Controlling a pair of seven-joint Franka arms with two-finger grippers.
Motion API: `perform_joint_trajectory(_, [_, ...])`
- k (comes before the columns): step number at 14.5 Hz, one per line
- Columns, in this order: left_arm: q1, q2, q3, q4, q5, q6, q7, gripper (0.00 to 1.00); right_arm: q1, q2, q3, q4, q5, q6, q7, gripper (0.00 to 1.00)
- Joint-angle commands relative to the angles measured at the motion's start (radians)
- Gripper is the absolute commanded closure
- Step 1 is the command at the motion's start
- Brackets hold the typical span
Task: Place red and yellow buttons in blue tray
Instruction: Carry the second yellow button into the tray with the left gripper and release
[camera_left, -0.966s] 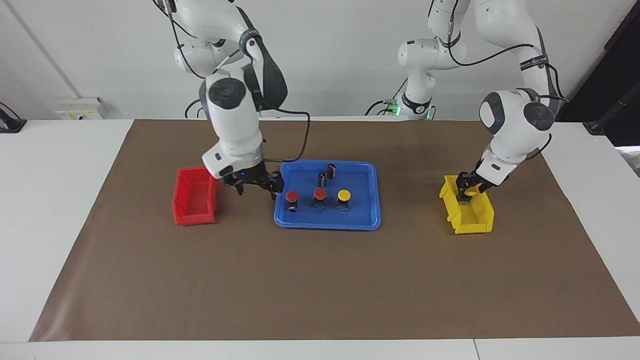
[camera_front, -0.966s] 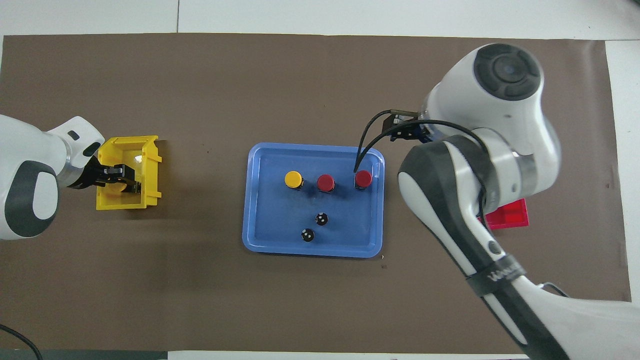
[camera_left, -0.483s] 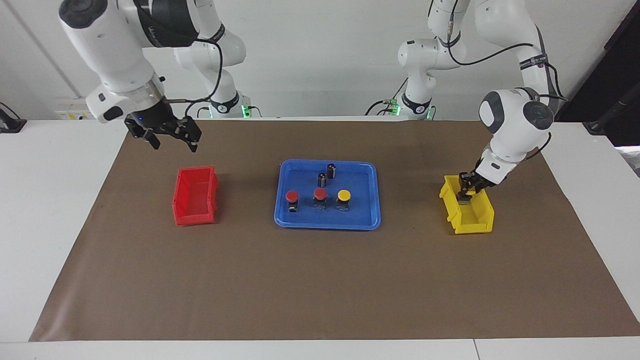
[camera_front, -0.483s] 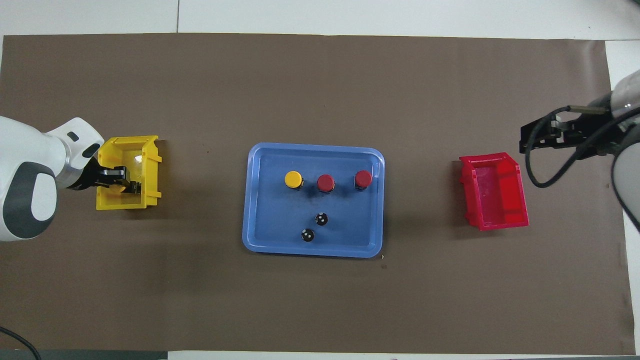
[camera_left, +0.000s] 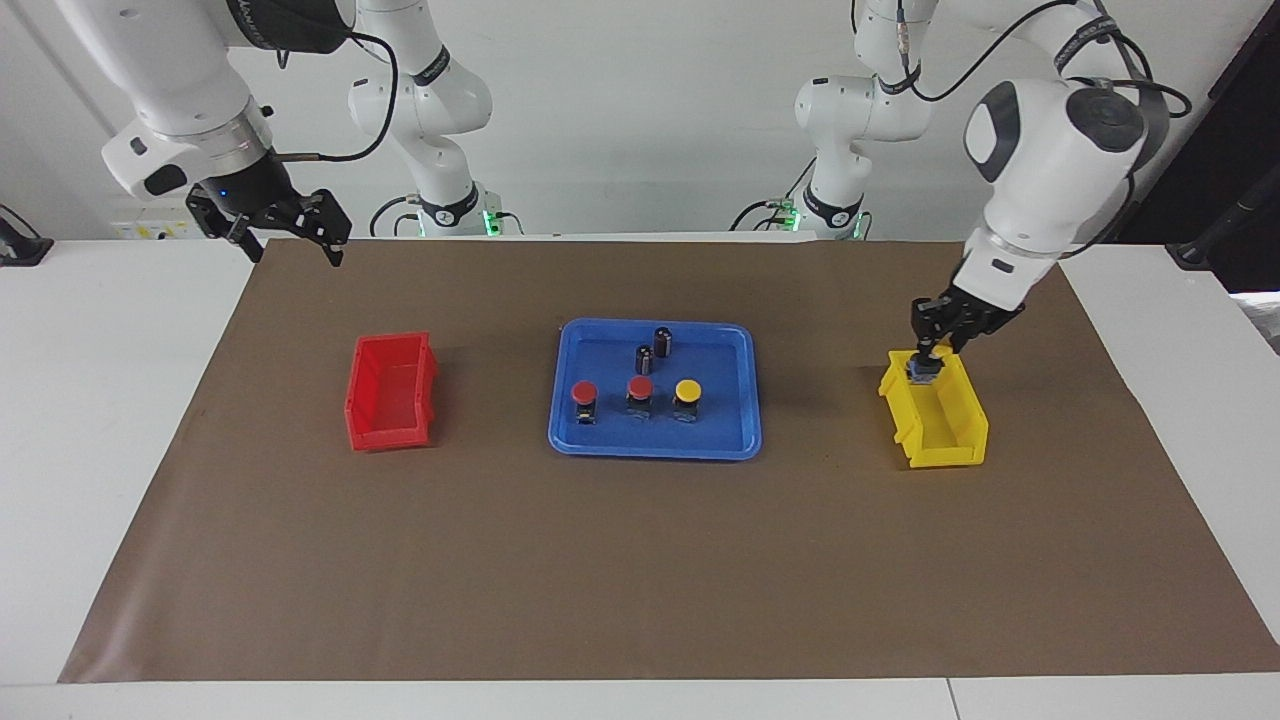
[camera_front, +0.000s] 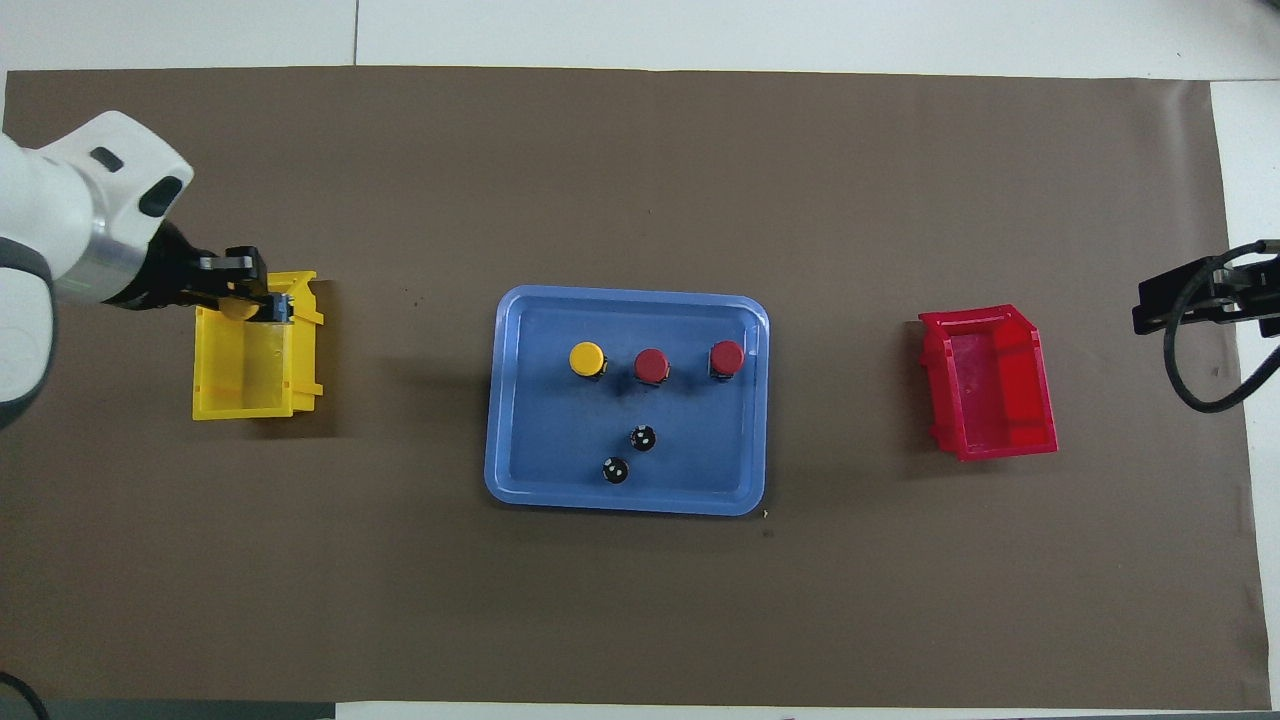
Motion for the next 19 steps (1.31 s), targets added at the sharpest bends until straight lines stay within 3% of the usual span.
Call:
perform_joint_trajectory(1, [-0.119,0.079,0.011,0.001,-0.023,0.069,-0.083,0.99,-0.023,-0.005,0.009,0.009,0.023,-0.027,-0.029,0.00])
perform_joint_trajectory(5, [-0.225,0.128,0.011,-0.071,-0.028,0.213,-0.141,0.99,-0.028,0.002,0.008,0.006,0.023,-0.029,-0.043,0.00])
perform_joint_trajectory(9, [-0.297,0.157,0.011,-0.085,-0.029,0.242,-0.178,0.99,-0.026,0.002,0.009,0.004,0.022,-0.027,-0.049,0.00])
perform_joint_trajectory(19, [-0.305,0.149,0.011,-0.179,-0.029,0.364,-0.192,0.99,-0.025,-0.004,0.009,-0.011,0.022,-0.012,-0.049,0.00])
